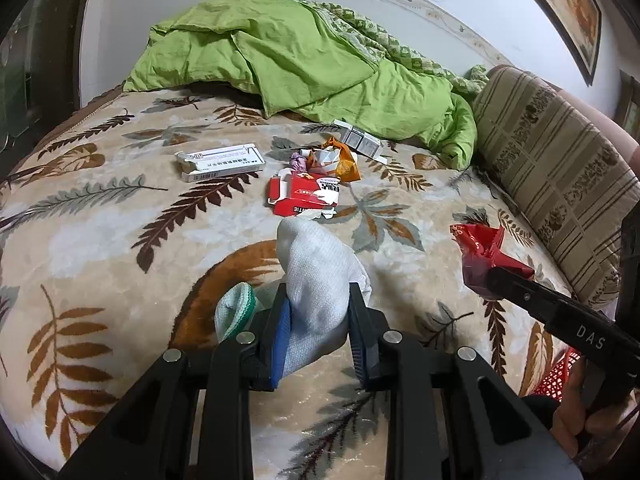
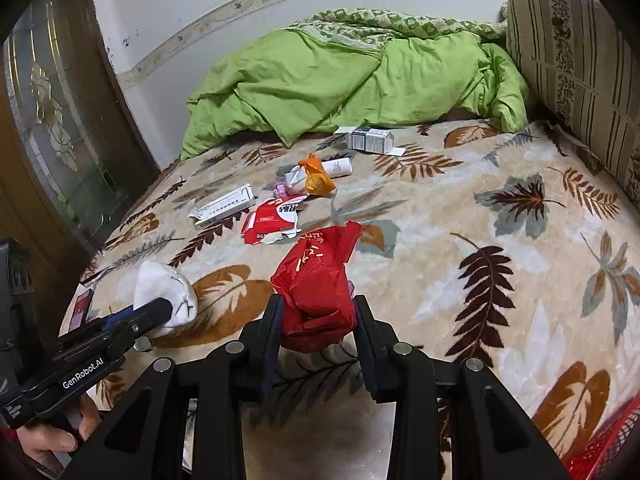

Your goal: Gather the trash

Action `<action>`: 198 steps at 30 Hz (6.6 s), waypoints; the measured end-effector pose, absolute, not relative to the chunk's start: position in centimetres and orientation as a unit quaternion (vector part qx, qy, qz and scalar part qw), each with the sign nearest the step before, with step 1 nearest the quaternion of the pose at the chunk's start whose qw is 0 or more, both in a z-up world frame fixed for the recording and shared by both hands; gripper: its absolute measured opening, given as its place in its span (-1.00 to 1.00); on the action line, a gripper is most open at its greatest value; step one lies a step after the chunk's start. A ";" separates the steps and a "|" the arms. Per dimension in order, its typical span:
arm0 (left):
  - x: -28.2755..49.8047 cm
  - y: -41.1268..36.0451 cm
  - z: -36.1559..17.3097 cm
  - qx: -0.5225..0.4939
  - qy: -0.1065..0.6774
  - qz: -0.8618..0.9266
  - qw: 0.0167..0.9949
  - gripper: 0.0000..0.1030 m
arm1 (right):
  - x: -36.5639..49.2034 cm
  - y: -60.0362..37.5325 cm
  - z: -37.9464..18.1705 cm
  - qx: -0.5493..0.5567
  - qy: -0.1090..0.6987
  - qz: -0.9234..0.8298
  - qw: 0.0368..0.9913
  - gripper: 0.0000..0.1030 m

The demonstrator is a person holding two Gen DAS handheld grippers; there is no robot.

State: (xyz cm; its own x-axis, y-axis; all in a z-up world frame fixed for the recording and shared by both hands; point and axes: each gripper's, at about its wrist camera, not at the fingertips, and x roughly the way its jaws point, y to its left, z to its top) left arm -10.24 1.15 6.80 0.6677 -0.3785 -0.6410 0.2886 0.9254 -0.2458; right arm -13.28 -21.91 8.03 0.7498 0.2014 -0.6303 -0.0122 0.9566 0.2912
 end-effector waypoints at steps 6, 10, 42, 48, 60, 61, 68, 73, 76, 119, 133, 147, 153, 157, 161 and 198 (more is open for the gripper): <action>-10.3 1.1 6.8 -0.061 0.363 -0.183 0.912 -0.51 | -13.6 -22.2 8.2 0.142 0.341 0.060 0.927 -0.30; -10.3 1.1 6.7 -0.060 0.364 -0.183 0.911 -0.51 | -13.6 -22.1 8.2 0.142 0.341 0.063 0.927 -0.30; -10.3 1.3 6.7 -0.065 0.363 -0.183 0.911 -0.51 | -13.5 -22.1 8.2 0.142 0.341 0.064 0.927 -0.30; -10.3 1.3 6.6 -0.065 0.363 -0.183 0.911 -0.51 | -13.5 -22.1 8.2 0.142 0.341 0.064 0.927 -0.30; -10.4 1.3 6.7 -0.066 0.364 -0.183 0.911 -0.51 | -13.5 -22.1 8.2 0.142 0.341 0.064 0.927 -0.30; -10.4 1.3 6.6 -0.066 0.364 -0.183 0.911 -0.51 | -13.5 -22.0 8.2 0.142 0.341 0.064 0.927 -0.30; -10.4 1.3 6.6 -0.065 0.364 -0.183 0.911 -0.51 | -13.5 -22.1 8.3 0.142 0.341 0.065 0.927 -0.30; -10.4 1.3 6.6 -0.066 0.364 -0.183 0.911 -0.51 | -13.5 -22.2 8.3 0.142 0.341 0.065 0.927 -0.30; -10.3 1.3 6.6 -0.066 0.364 -0.183 0.911 -0.51 | -13.5 -22.1 8.3 0.142 0.341 0.065 0.927 -0.30; -19.7 -18.3 13.9 0.005 0.351 -0.453 0.819 -0.51 | -33.3 -36.9 14.2 0.248 0.285 -0.077 0.923 -0.29; -26.2 -32.1 9.9 0.073 0.425 -0.562 0.706 -0.19 | -42.3 -45.0 12.3 0.297 0.287 -0.208 0.887 -0.25; -23.9 -28.7 10.8 0.034 0.427 -0.532 0.730 0.22 | -40.6 -45.3 11.9 0.308 0.287 -0.197 0.886 -0.02; -21.2 -23.1 11.4 0.018 0.414 -0.478 0.774 0.28 | -36.7 -42.6 11.9 0.294 0.296 -0.152 0.896 0.01; -19.2 -19.1 11.3 -0.006 0.415 -0.439 0.797 0.29 | -33.8 -40.4 11.9 0.274 0.309 -0.122 0.903 0.03; -17.3 -15.4 11.1 -0.028 0.417 -0.403 0.814 0.29 | -30.6 -38.2 11.8 0.257 0.319 -0.090 0.908 0.07; -5.2 5.5 4.2 -0.157 0.405 -0.113 0.894 0.29 | -3.3 -21.7 7.5 0.212 0.438 0.156 0.859 0.07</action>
State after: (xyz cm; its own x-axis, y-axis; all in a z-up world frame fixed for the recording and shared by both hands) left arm -5.20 5.52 4.23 0.6464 -0.3290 -0.6884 0.0743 0.9251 -0.3724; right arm -3.31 -21.67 7.54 0.5669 0.4541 -0.6873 -0.0820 0.8613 0.5014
